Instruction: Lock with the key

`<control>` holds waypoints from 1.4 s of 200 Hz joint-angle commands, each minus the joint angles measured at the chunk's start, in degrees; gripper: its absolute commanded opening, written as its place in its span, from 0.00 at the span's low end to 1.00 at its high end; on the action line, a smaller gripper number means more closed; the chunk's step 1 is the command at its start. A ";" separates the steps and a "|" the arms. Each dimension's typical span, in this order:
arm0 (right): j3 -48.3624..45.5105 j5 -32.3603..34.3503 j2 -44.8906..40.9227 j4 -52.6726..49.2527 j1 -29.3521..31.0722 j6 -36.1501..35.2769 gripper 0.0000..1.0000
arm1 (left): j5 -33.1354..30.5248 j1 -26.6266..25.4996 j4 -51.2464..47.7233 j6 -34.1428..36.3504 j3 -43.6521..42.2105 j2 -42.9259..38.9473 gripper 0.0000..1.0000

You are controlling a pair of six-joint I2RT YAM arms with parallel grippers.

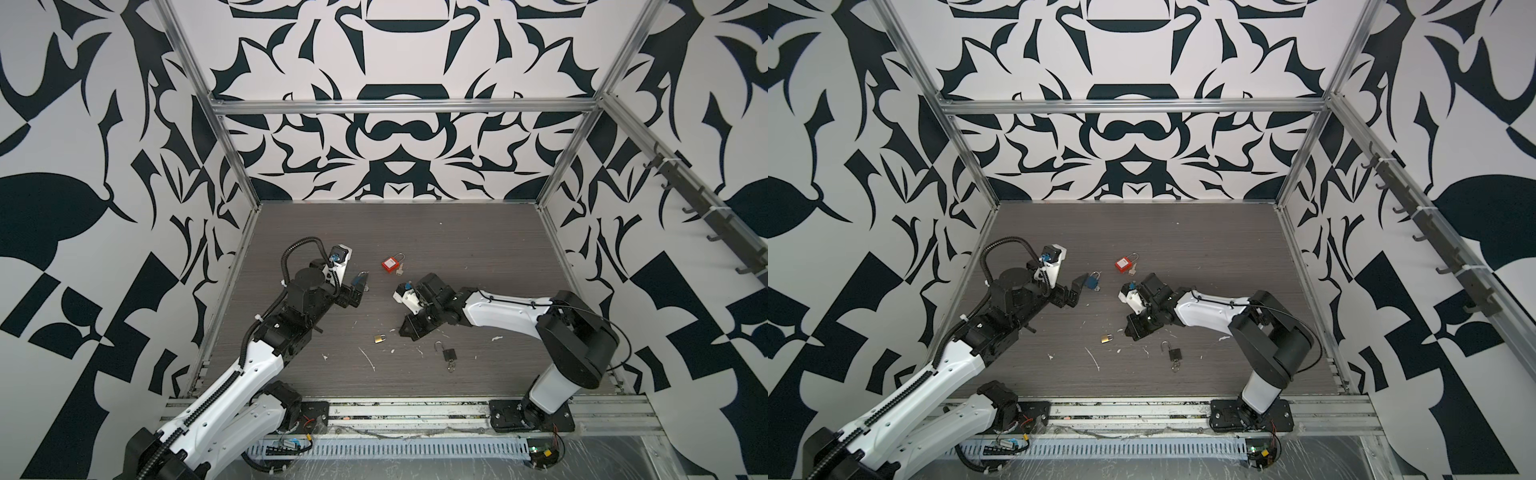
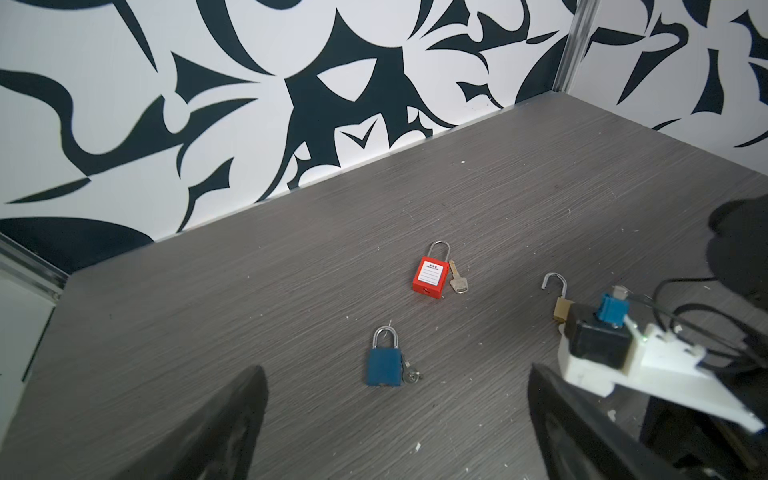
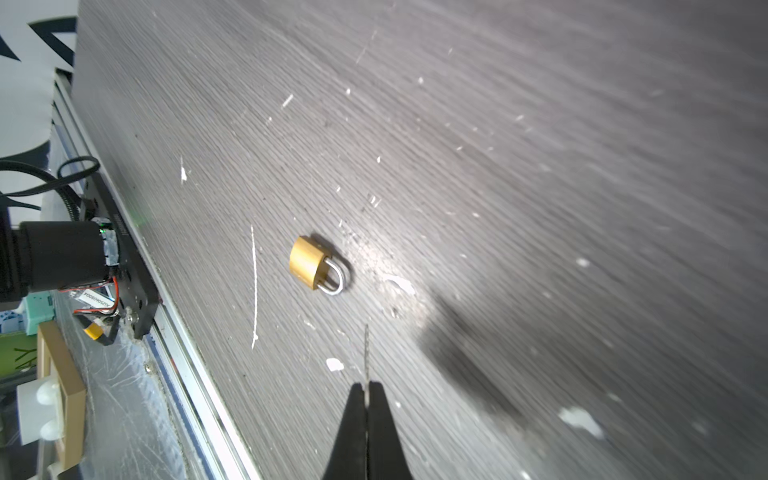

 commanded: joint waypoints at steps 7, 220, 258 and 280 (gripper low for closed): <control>4.96 -2.67 3.64 -5.17 1.36 0.70 0.00 | 0.19 0.21 0.24 -5.14 1.20 0.85 0.99; 11.87 -0.21 10.22 -8.89 2.46 -0.99 0.19 | 1.35 0.17 2.38 -3.90 0.04 0.61 0.99; 12.28 1.18 8.01 -9.31 2.32 -1.75 0.28 | 1.35 0.15 2.46 -3.91 0.19 0.69 0.99; 12.48 3.25 4.68 -9.69 0.80 -1.68 0.32 | -0.31 0.15 2.34 -5.15 0.80 0.78 0.99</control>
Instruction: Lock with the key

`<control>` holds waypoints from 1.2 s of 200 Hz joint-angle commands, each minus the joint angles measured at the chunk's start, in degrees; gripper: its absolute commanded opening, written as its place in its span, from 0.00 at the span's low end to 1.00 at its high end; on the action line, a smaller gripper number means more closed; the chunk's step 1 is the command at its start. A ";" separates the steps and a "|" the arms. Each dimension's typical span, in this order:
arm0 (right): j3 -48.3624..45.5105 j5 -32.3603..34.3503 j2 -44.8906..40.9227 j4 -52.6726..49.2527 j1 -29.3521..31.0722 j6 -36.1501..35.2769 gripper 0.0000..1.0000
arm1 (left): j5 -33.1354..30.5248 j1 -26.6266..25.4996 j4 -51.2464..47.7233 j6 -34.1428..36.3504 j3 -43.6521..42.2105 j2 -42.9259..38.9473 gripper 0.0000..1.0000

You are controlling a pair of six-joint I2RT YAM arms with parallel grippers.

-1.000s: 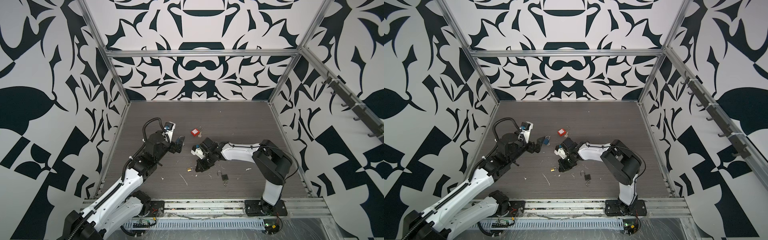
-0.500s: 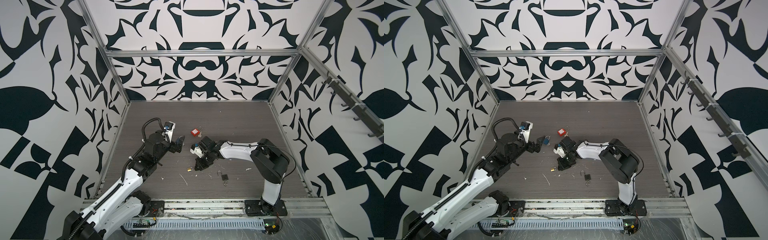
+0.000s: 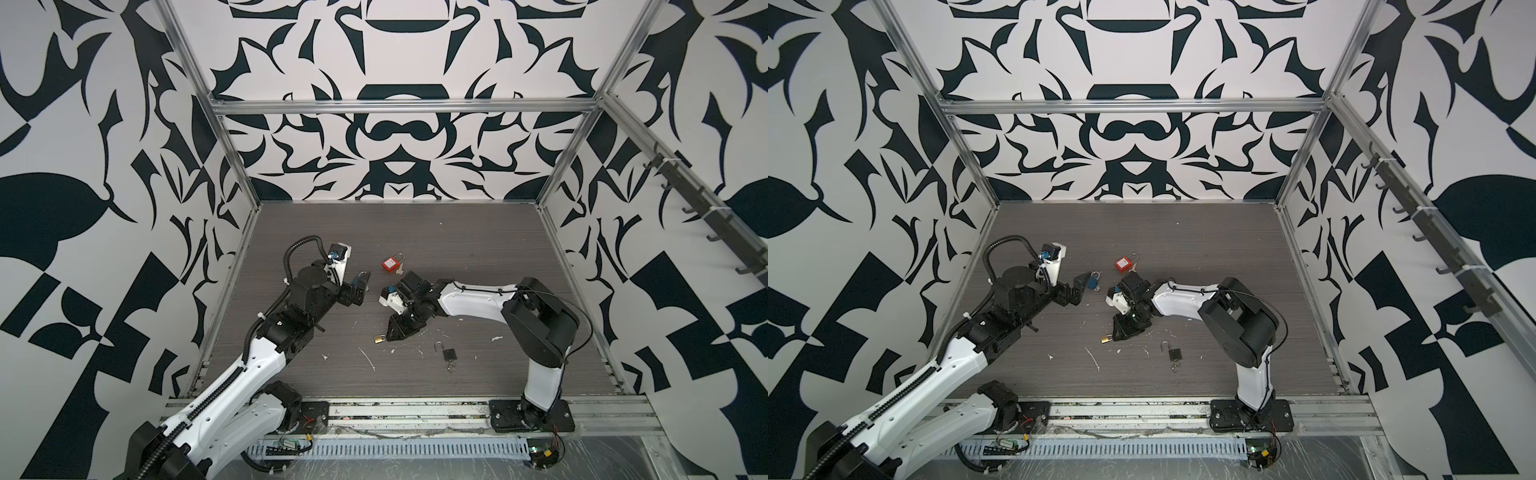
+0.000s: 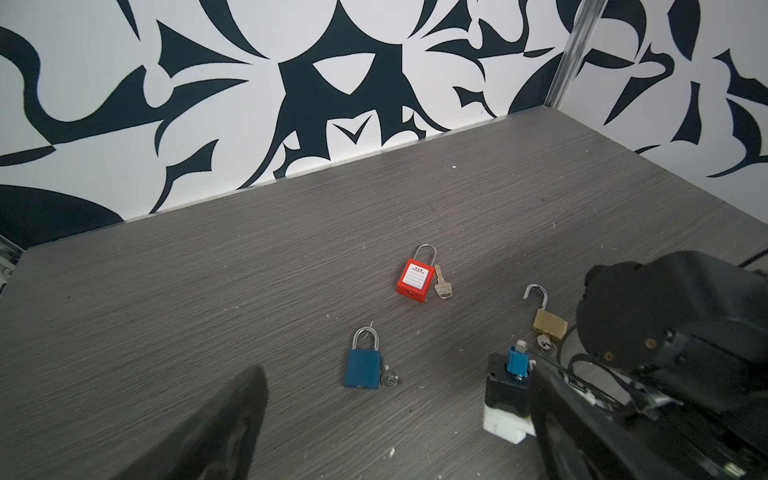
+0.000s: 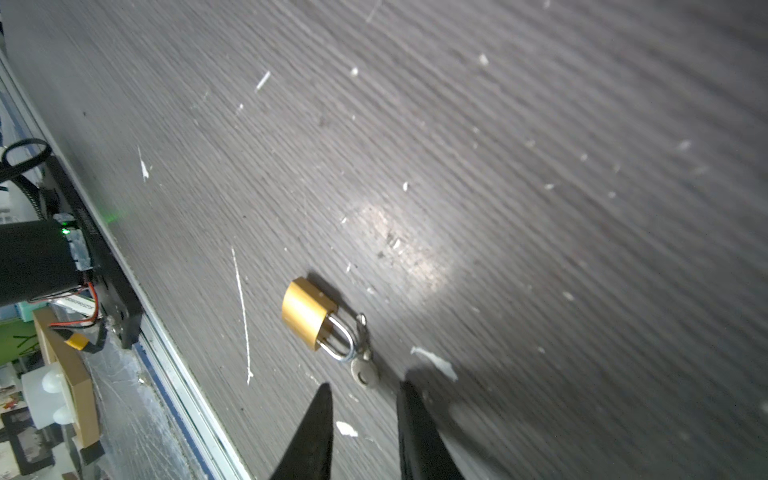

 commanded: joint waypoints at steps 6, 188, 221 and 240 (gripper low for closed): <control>1.35 4.65 -6.50 -1.83 -1.96 -0.78 0.32 | -3.00 0.21 0.94 -2.20 1.10 0.21 0.99; -21.11 34.68 -45.35 -6.58 -23.08 10.55 0.99 | 1.01 -19.73 -32.00 8.14 36.39 45.27 1.00; -23.09 32.54 -47.27 -8.29 -23.49 12.53 0.99 | 1.62 -20.79 -33.29 10.75 41.39 54.79 0.95; -24.90 32.10 -48.84 -8.05 -23.51 12.26 0.99 | 1.24 -20.88 -31.33 11.09 43.27 58.32 0.92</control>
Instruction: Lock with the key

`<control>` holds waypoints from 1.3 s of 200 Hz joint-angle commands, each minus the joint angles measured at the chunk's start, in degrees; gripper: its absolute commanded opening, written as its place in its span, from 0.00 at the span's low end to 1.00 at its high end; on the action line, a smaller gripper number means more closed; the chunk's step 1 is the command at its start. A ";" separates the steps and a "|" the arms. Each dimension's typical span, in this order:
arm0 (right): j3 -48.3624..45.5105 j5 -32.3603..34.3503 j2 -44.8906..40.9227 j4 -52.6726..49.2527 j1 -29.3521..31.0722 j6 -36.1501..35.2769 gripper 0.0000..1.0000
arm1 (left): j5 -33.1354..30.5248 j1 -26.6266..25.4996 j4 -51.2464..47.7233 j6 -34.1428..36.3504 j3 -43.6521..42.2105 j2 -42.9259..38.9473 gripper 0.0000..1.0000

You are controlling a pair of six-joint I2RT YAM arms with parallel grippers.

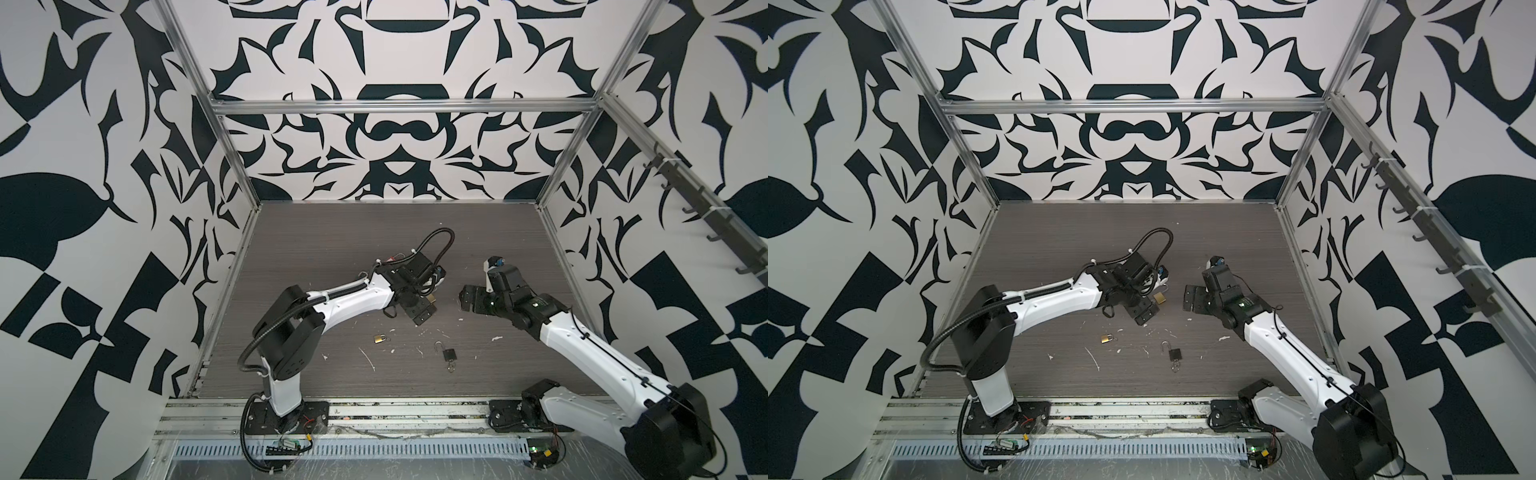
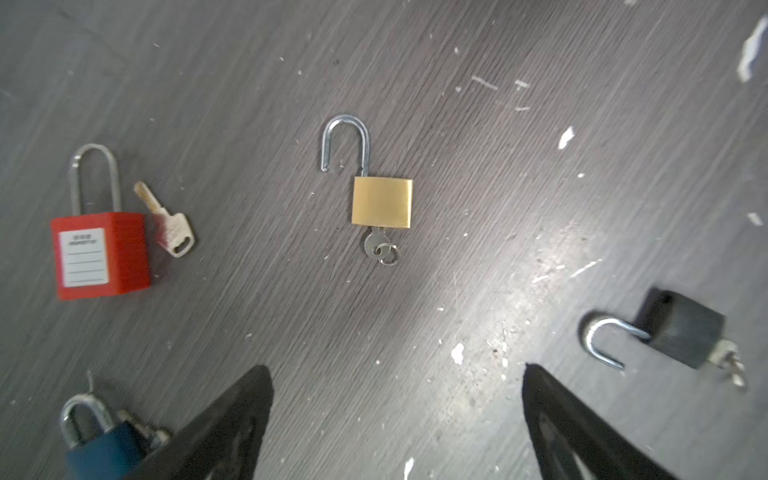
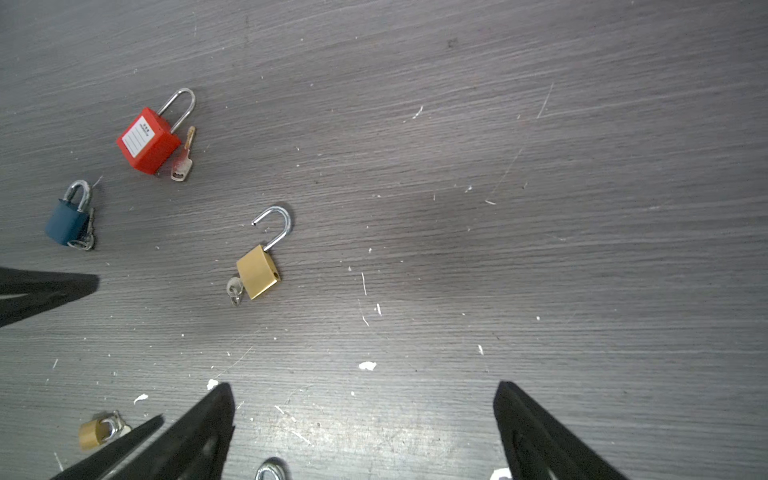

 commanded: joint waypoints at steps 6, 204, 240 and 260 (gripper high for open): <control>-2.45 -0.47 -2.61 -0.72 -0.22 1.27 0.99 | -0.19 -0.03 -0.65 3.69 3.11 3.69 0.92; -2.63 -3.45 -2.33 2.47 -0.45 -1.81 0.99 | 4.65 2.43 2.78 7.28 11.73 17.48 0.63; -2.51 -3.38 -2.32 2.51 -0.56 -2.08 1.00 | 5.49 2.52 2.56 8.78 13.21 18.70 0.64; -2.40 -3.21 -2.40 2.52 -0.68 -2.35 1.00 | 6.42 2.52 0.82 9.58 14.81 19.75 0.62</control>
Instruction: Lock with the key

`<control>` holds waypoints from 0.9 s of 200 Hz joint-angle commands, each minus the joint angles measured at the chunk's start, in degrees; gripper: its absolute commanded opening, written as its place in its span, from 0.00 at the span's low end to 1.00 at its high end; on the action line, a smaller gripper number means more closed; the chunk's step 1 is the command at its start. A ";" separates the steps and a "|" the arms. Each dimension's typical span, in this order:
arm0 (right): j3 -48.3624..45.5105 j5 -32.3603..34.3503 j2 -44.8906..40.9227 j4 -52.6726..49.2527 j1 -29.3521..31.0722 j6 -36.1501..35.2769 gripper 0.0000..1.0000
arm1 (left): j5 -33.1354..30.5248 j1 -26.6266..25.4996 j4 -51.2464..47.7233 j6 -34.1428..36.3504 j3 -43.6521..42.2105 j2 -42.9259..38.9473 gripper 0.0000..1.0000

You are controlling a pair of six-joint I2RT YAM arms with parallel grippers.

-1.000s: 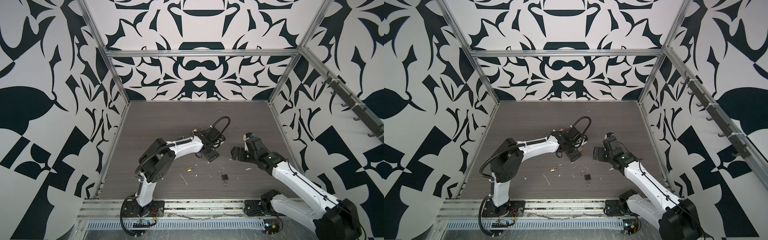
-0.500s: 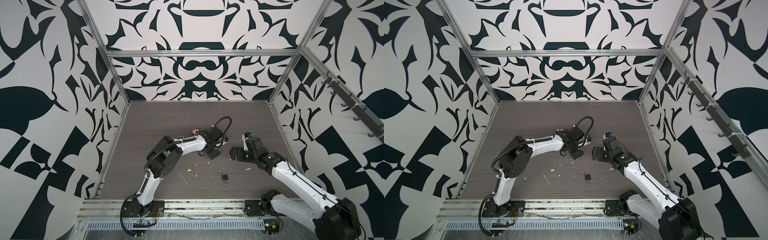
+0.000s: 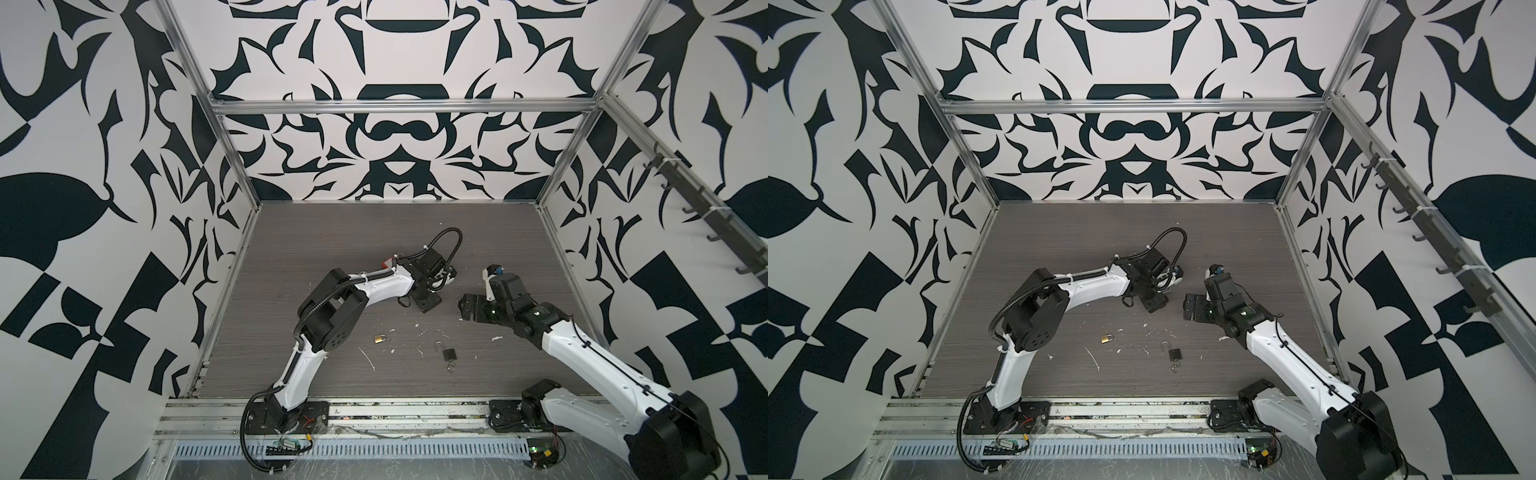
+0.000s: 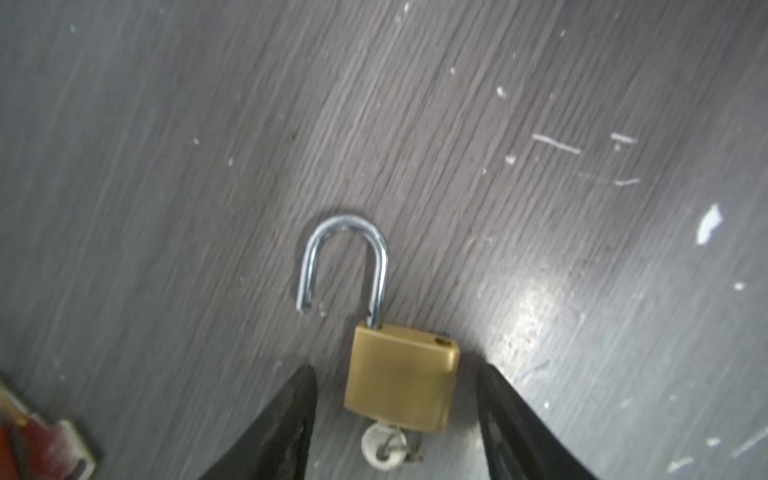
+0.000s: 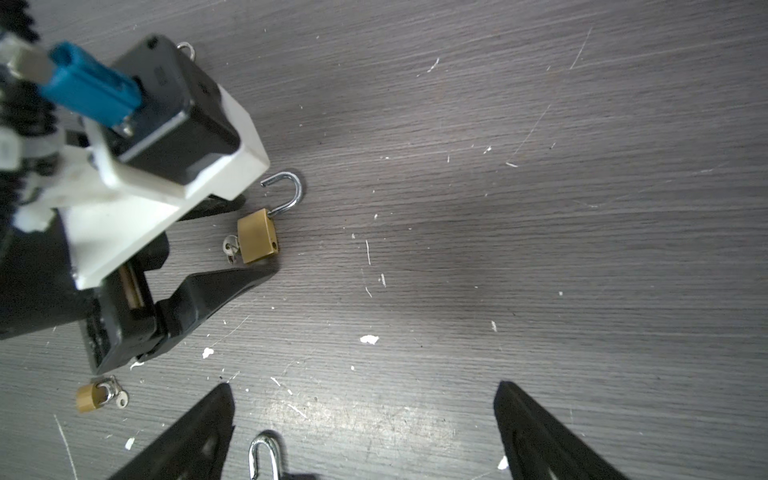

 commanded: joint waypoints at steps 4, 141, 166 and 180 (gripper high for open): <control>1.72 0.03 -0.31 0.93 -0.39 -0.90 1.00 | 1.67 0.20 -3.78 1.87 2.39 2.39 0.61; 3.29 1.32 0.74 1.16 -0.72 -0.88 0.99 | 2.28 0.20 -5.80 2.17 -0.76 0.34 0.18; 5.34 2.80 0.83 0.76 -0.88 -0.51 0.99 | 0.77 0.20 -3.31 2.98 -3.77 -4.51 0.05; 7.18 3.68 0.66 0.48 -1.04 -0.52 0.99 | -0.80 0.20 -0.33 4.15 -6.83 -8.71 0.00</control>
